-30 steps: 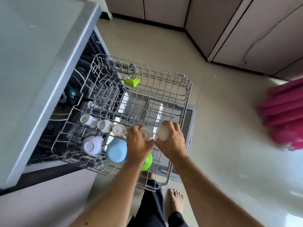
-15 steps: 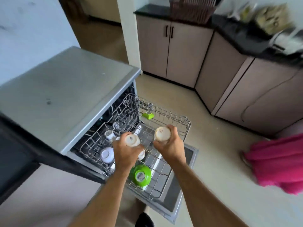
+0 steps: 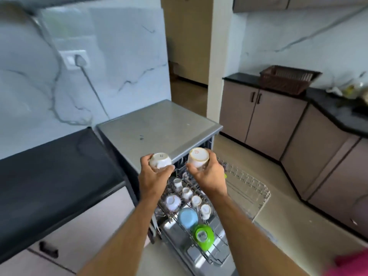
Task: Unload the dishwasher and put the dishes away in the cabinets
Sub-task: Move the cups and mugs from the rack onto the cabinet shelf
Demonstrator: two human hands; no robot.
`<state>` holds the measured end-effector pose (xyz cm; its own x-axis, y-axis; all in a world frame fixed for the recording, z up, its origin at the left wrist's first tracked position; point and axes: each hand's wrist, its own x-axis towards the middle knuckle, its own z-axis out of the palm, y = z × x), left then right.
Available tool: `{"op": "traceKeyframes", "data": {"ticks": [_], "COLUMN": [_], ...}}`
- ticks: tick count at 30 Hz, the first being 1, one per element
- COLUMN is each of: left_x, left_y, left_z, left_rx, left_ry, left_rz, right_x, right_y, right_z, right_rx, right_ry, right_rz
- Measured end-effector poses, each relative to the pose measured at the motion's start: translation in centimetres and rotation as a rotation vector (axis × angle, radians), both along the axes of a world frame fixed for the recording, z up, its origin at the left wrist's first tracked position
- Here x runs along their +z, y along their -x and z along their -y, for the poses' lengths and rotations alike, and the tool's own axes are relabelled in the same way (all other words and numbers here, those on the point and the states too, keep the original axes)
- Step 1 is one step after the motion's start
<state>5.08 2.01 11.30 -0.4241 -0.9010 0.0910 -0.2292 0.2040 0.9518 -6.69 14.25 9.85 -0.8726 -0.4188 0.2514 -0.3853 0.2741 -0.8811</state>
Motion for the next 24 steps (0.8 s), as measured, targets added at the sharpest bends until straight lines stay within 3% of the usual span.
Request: {"op": "traceKeyframes", "data": {"ticks": [9, 24], "left_x": [8.3, 23.7], "left_y": [-8.0, -23.5], "left_z": [9.5, 27.9], "left_rx": [0.137, 0.281], "left_ry": [0.114, 0.423], "left_rz": [-0.310, -0.309], "right_x": [7.9, 23.7], "right_y": [-6.5, -21.4], "right_z": [11.6, 33.3], "right_rx": [0.262, 0.394], "right_ry": [0.075, 0.309], "right_rz": [-0.105, -0.344]}}
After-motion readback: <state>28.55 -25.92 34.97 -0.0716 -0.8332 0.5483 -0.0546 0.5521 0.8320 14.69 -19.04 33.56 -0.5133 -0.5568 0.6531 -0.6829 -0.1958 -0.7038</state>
